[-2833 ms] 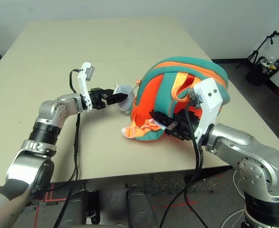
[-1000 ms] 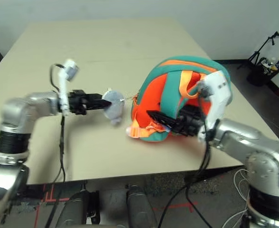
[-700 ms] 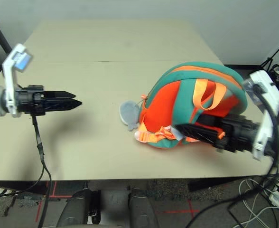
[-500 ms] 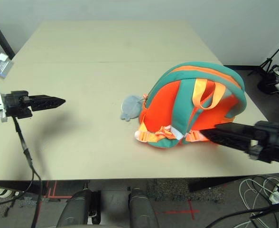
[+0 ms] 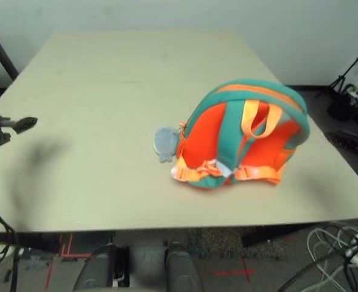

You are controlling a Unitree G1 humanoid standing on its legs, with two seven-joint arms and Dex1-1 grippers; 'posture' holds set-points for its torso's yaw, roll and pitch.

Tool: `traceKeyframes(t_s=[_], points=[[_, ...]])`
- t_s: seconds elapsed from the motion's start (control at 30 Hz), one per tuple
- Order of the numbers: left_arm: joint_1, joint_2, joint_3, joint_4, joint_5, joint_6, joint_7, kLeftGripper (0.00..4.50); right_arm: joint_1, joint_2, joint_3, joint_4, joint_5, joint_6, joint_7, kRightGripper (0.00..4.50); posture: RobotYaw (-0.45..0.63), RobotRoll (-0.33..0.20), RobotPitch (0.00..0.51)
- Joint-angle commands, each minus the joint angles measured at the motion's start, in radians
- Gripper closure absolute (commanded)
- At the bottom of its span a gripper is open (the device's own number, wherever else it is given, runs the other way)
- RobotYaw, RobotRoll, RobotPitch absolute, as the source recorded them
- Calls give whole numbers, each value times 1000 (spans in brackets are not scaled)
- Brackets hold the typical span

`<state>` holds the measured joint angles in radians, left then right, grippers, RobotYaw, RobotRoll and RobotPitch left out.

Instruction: Put the pencil case into the backpack and zip it.

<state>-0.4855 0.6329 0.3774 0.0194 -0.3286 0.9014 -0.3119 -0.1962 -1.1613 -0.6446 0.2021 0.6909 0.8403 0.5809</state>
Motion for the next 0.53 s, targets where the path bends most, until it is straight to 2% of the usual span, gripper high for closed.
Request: traceKeyframes(t_s=[0.03, 0.13, 0.27, 0.53], points=[[0, -49, -8, 53, 51, -134, 63, 27, -106, 80, 117, 129, -91, -126, 3, 0, -53, 0, 52], [-4, -57, -42, 111, 116, -289, 87, 27, -190, 118, 162, 241, -149, -204, 21, 0, -59, 0, 57], [-9, -88, -15, 276, 164, -506, 167, 27, -254, 179, 204, 371, -231, -359, 18, 0, -69, 0, 61], [79, -163, -25, 394, 178, -627, 215, 27, -313, 273, 218, 532, -306, -578, 40, 0, -50, 0, 69]])
